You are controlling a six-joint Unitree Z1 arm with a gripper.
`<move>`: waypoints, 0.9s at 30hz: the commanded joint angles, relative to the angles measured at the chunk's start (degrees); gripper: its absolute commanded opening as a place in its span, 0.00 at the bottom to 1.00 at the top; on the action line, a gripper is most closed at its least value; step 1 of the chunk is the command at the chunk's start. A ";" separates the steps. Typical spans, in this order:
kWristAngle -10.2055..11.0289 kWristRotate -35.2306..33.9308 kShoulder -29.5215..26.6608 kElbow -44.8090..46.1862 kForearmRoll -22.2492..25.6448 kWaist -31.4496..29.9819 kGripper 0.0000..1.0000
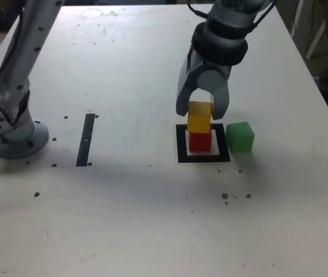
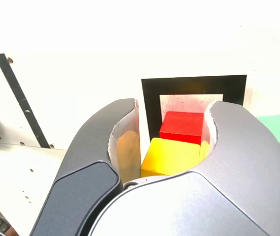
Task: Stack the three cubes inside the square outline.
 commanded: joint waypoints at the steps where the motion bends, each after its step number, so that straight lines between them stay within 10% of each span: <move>1: -0.14 0.21 0.42 -0.28 -0.25 -0.01 0.33; 9: -0.03 1.25 0.48 -0.05 -1.28 -0.01 0.99; 20: 0.87 1.64 -0.58 0.55 -1.31 -0.01 1.00; 27: 8.50 8.89 -2.50 -3.82 0.38 -0.01 1.00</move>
